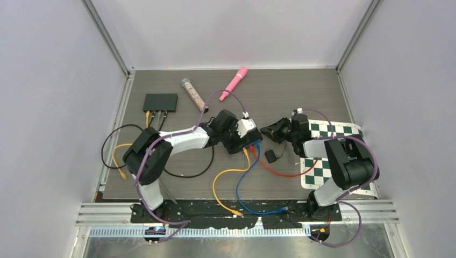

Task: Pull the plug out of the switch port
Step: Pull the connector from the switch port.

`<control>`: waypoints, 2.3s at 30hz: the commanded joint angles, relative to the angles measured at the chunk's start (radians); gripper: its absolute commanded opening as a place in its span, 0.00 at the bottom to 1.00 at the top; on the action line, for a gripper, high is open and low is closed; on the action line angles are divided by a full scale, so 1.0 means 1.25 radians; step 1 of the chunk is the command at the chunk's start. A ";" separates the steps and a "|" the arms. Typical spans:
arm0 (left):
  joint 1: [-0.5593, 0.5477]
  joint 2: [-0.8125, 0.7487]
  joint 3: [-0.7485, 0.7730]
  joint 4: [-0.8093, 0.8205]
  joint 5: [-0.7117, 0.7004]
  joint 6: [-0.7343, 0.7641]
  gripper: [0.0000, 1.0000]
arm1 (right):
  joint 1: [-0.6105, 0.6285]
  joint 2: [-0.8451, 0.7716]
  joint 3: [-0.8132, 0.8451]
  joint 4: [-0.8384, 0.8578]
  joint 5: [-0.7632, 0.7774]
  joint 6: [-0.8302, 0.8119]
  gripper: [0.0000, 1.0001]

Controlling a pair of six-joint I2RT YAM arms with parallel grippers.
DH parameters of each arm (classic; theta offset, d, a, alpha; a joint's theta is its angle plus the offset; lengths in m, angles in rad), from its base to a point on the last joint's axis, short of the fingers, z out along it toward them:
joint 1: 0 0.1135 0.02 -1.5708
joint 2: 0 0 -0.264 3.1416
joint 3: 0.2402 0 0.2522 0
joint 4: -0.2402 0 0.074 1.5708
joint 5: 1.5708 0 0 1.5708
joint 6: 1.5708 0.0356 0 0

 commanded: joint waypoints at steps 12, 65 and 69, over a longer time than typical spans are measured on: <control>-0.006 0.062 -0.041 -0.155 0.078 -0.017 0.53 | -0.021 -0.038 0.056 -0.080 0.013 -0.040 0.05; -0.006 0.049 -0.065 -0.147 0.113 -0.027 0.52 | -0.106 -0.108 0.108 -0.210 -0.018 -0.130 0.05; -0.006 0.048 -0.039 -0.168 0.093 -0.037 0.57 | -0.104 -0.173 0.156 -0.254 -0.032 -0.186 0.05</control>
